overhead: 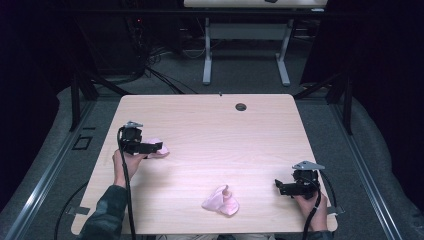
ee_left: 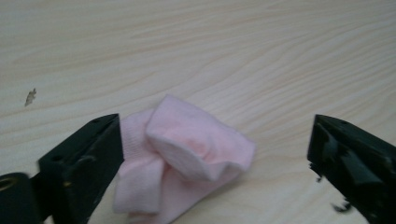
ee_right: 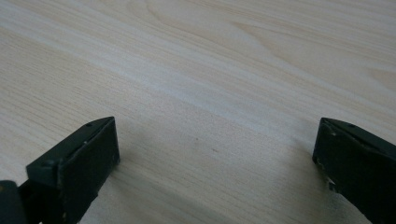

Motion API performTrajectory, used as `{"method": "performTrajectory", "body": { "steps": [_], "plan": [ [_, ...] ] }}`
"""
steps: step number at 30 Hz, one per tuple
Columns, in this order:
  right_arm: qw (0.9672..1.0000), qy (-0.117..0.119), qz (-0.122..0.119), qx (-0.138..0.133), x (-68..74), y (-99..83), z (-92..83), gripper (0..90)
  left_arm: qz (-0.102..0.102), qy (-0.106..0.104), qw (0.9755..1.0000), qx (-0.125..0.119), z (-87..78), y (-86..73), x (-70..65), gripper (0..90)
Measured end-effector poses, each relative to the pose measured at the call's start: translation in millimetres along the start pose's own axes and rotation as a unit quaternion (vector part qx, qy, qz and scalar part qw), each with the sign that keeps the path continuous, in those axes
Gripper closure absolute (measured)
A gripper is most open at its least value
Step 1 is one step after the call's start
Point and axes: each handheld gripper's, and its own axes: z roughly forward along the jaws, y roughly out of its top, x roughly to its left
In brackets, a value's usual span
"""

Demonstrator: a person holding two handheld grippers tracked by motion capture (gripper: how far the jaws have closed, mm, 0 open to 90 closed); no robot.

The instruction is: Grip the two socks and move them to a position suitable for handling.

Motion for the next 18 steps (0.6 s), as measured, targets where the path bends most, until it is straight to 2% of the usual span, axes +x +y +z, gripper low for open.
{"method": "performTrajectory", "body": {
  "steps": [2,3,4,6,7,12,14,15,17,18],
  "plan": [
    [1.0,-0.001,0.0,-0.002,0.0,-0.2,0.2,0.0,-0.004,0.009,0.9998,0.016,9.0,-1.0,4.4,14.0],
    [1.0,0.0,0.001,-0.001,0.2,-0.1,0.1,0.0,-0.004,0.009,0.9998,0.016,9.0,-1.0,4.4,16.3],
    [1.0,0.0,0.001,-0.001,0.2,-0.1,0.1,0.0,-0.008,0.02,0.9993,0.031,17.2,-3.3,6.5,17.5],
    [1.0,-0.001,-0.001,0.0,-0.1,-0.1,0.0,0.0,-0.007,0.02,0.999,0.038,20.7,-4.5,7.9,21.0],
    [1.0,0.0,0.001,-0.001,0.1,-0.2,0.1,0.0,-0.008,0.033,0.9981,0.051,25.6,-7.0,8.4,27.3],
    [1.0,0.0,0.001,-0.001,0.2,-0.2,0.1,0.0,0.007,0.044,0.997,0.063,30.1,-12.3,6.1,43.5],
    [1.0,0.0,0.002,-0.001,0.2,-0.2,0.1,0.0,0.01,0.049,0.9968,0.062,30.2,-12.9,5.6,44.7],
    [1.0,0.0,0.001,-0.001,0.2,-0.2,0.1,0.0,0.012,0.056,0.9964,0.063,30.2,-13.1,5.0,51.1],
    [1.0,0.0,0.002,-0.001,0.2,-0.2,0.1,0.0,0.015,0.063,0.996,0.062,30.4,-13.4,4.4,53.1],
    [1.0,0.0,0.001,-0.001,0.2,-0.2,0.1,0.0,0.026,0.073,0.9952,0.06,30.4,-14.8,2.8,61.1]
  ]
}}
